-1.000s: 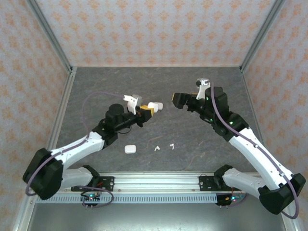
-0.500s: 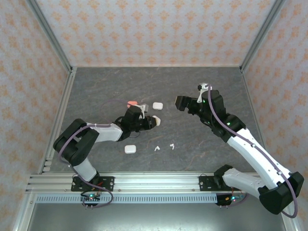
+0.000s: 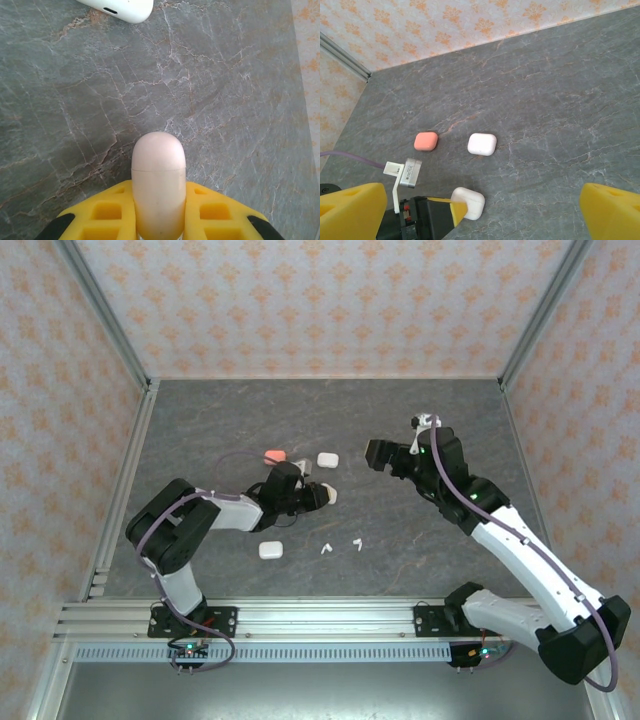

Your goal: Insert the wireless bluetooth earbuds into the charging case

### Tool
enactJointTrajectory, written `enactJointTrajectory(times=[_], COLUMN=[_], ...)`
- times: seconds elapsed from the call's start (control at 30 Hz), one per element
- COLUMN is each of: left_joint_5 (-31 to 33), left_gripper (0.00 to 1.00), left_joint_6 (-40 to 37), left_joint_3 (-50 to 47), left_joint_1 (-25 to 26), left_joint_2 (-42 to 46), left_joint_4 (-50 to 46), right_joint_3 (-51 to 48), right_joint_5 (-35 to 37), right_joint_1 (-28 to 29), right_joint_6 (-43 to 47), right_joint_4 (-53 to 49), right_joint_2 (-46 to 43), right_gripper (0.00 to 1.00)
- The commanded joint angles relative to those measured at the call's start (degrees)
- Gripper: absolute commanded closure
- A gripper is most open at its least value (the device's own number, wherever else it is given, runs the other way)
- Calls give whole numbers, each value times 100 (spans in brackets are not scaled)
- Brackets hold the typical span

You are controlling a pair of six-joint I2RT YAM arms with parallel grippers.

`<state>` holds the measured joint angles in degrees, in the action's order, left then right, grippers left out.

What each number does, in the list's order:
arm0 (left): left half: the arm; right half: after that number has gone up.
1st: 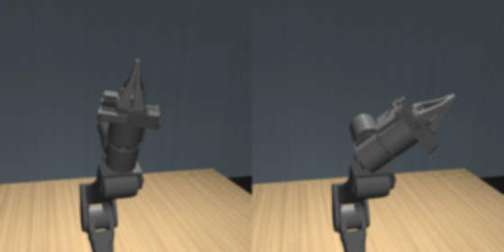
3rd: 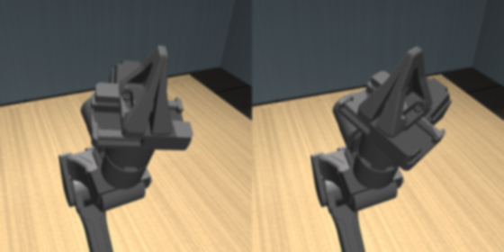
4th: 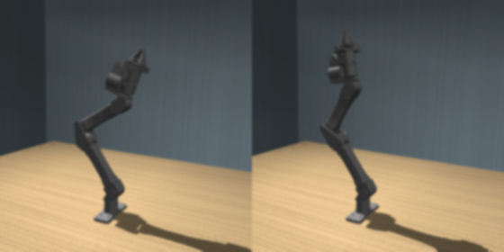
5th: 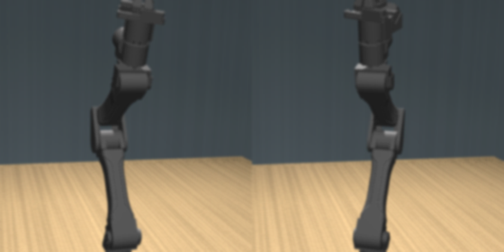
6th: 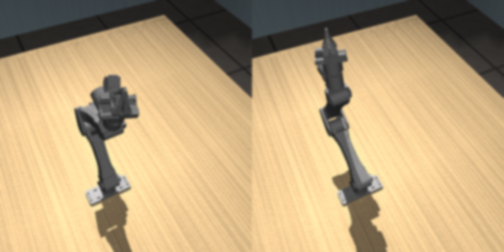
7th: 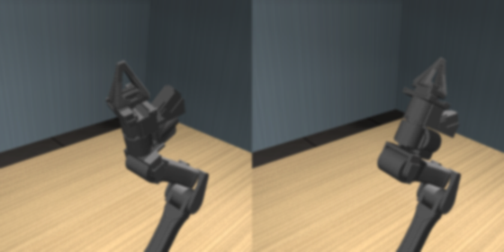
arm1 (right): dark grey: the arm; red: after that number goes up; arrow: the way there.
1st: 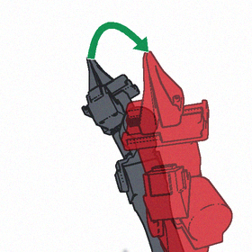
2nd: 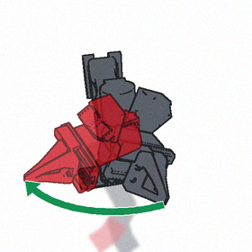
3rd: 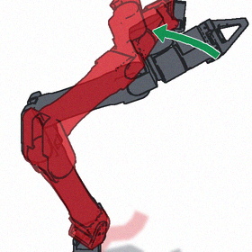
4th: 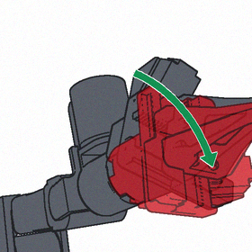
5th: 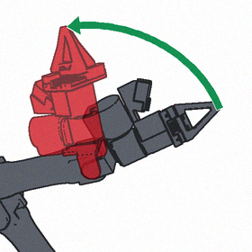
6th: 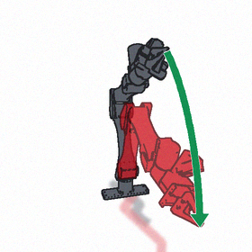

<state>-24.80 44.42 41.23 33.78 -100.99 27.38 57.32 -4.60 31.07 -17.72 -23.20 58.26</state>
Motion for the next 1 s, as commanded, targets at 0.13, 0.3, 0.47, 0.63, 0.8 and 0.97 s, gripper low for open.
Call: enactJointTrajectory(times=[0.13,0.3,0.47,0.63,0.8,0.97], left_joint_5=[173,364,588,854,1037,814], left_gripper=[83,72,58,44,35,26], left_joint_6=[155,20,-156,-297,-524,-717], left_joint_3=[79,82,96,134,210,199], left_joint_1=[50,50,49,42,-13,-456], left_joint_2=[-246,-137,87,394,855,1431], left_joint_4=[195,-65,-449,-880,-1394,-1795], right_joint_3=[29,45,104,130,-29,-159], right_joint_5=[135,148,197,192,-18,-571], right_joint_1=[-15,-13,-15,-14,-12,-1], right_joint_6=[99,128,204,341,388,592], right_joint_4=[-99,-139,-318,-476,-359,-165], right_joint_2=[71,88,148,114,15,96], right_gripper=[1,1,1,1,1,1])
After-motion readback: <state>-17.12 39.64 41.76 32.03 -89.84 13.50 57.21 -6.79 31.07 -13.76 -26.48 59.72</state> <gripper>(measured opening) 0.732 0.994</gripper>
